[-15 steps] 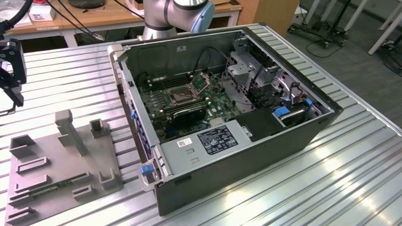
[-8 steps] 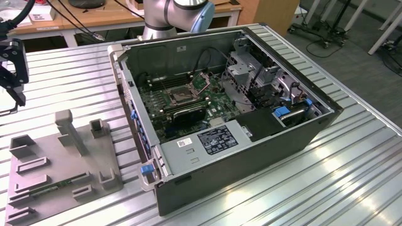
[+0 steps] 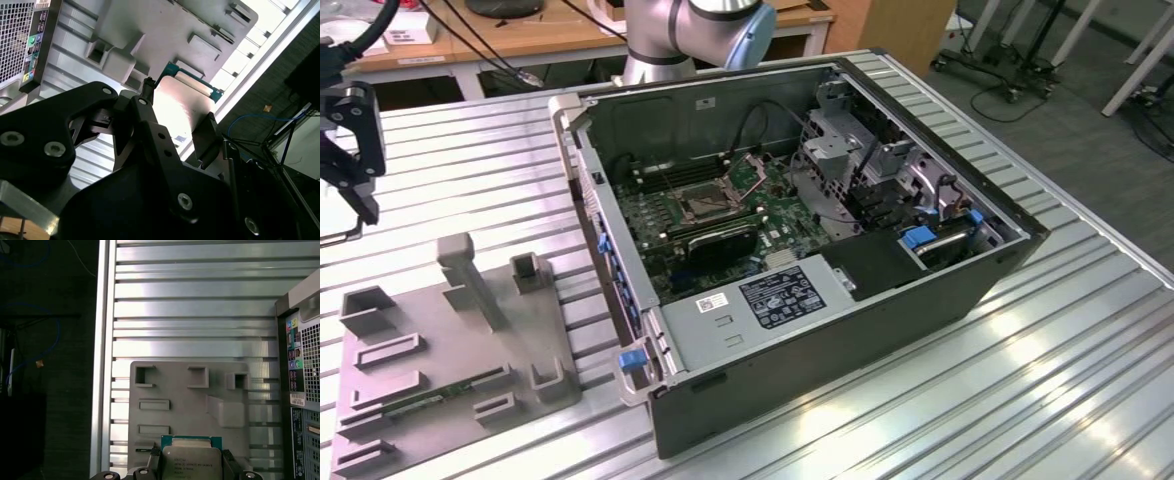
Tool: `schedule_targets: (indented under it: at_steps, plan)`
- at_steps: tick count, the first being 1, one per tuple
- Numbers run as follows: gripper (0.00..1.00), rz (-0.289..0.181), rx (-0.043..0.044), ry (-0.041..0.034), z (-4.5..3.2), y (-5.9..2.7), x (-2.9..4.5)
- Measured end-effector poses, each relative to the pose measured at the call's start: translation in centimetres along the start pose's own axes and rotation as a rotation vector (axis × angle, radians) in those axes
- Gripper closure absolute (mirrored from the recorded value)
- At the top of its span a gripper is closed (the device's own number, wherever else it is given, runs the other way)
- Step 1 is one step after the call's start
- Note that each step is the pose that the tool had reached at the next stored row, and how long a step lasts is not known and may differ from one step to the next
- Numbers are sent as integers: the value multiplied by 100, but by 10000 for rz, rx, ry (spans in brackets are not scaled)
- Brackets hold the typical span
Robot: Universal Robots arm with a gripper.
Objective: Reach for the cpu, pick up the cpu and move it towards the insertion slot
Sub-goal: 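Pick up the cpu and move it towards the insertion slot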
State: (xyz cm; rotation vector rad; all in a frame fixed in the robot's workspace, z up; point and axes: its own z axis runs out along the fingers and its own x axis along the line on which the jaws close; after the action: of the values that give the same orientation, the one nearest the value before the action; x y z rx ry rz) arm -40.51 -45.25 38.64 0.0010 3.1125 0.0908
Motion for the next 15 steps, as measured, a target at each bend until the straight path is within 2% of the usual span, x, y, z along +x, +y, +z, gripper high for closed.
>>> schedule_targets:
  at_steps: [15]
  plan:
    - [45, 0, 0, 1, 1, 0, -63]
